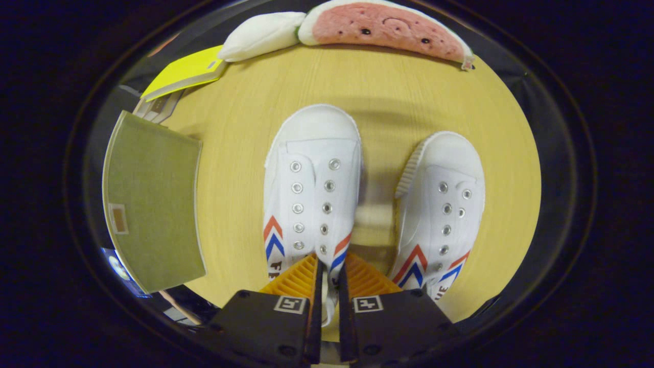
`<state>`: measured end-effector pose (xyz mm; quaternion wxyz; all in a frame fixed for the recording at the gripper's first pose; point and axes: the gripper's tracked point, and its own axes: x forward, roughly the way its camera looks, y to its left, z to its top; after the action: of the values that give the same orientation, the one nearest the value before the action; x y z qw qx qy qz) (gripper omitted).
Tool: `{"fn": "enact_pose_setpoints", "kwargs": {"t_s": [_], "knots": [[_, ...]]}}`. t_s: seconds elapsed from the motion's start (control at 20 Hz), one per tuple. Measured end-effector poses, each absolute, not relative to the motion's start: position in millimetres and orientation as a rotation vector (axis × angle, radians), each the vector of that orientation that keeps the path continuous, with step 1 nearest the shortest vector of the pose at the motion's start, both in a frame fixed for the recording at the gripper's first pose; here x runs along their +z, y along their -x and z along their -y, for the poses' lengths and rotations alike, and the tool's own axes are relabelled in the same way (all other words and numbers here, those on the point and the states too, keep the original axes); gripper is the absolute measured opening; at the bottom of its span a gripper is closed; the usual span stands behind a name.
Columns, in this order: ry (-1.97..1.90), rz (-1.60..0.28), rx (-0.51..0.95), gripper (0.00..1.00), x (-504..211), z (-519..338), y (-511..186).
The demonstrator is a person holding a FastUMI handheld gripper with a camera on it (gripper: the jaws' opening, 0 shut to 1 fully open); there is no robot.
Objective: Open the storage box then place both shoes into the box .Put the left shoe in first, then the right shoe, with the right side of both shoes facing outward in a uniform manner.
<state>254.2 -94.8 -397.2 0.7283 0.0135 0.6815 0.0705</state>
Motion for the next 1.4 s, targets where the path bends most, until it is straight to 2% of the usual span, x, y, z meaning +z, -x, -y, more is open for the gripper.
{"fn": "enact_pose_setpoints", "kwargs": {"t_s": [0.05,0.2,0.65,1.05,1.4], "knots": [[-0.047,-1.5,0.153,0.12,-396,95,-254],[-0.132,-1.504,0.153,0.06,-390,89,-251],[-0.284,-1.361,0.166,0.06,-305,54,-240],[-0.207,-1.196,0.199,0.06,-214,-2,-225],[-0.19,-1.087,0.27,0.06,-181,-79,-201]]}}
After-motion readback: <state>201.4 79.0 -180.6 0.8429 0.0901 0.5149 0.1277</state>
